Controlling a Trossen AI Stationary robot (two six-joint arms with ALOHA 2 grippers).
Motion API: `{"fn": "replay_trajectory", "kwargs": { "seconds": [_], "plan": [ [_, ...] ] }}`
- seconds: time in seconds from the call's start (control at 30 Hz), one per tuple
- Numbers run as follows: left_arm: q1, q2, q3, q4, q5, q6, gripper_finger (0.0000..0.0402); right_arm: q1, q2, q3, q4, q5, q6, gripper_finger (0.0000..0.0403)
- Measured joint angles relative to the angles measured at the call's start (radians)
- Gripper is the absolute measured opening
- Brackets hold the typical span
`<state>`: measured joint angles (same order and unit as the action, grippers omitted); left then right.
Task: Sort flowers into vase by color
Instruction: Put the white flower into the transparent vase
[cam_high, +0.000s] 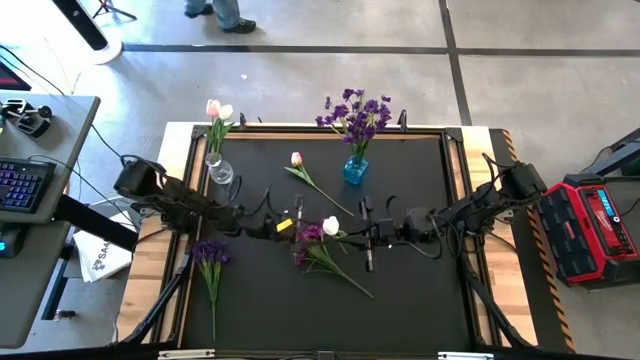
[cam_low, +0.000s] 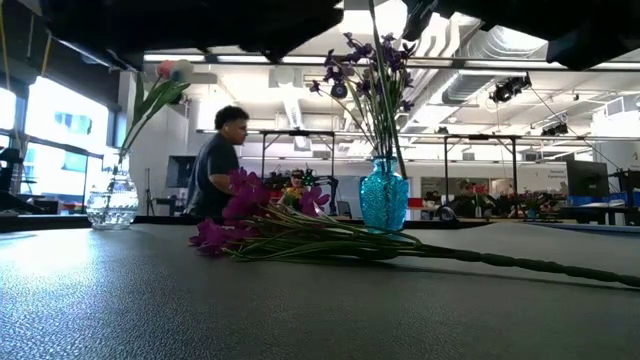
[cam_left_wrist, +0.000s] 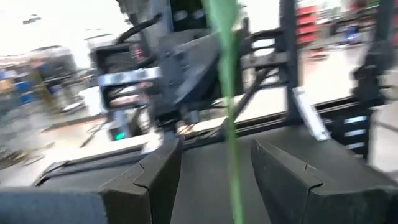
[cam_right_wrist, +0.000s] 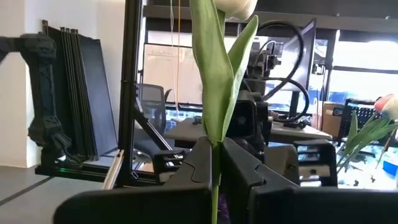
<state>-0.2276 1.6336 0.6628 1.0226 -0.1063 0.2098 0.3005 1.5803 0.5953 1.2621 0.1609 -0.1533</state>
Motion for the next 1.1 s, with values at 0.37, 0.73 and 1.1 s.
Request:
{"fn": "replay_trajectory", "kwargs": {
  "seconds": [0.37,0.73,1.1],
  "plan": [
    [0.028,0.102,0.141,-0.009,0.155,-0.017,0.0152,0.0,0.0,0.0,-0.003,0.0,-0.035,0.0],
    [0.033,0.103,0.145,-0.036,0.193,-0.017,0.0018,0.001,0.0,0.0,-0.048,-0.007,0.036,0.0],
    [-0.06,-0.1,0.146,-0.534,-0.194,-0.023,0.0002,0.0,-0.029,0.0,-0.057,-0.016,0.095,0.0144]
  ]
}}
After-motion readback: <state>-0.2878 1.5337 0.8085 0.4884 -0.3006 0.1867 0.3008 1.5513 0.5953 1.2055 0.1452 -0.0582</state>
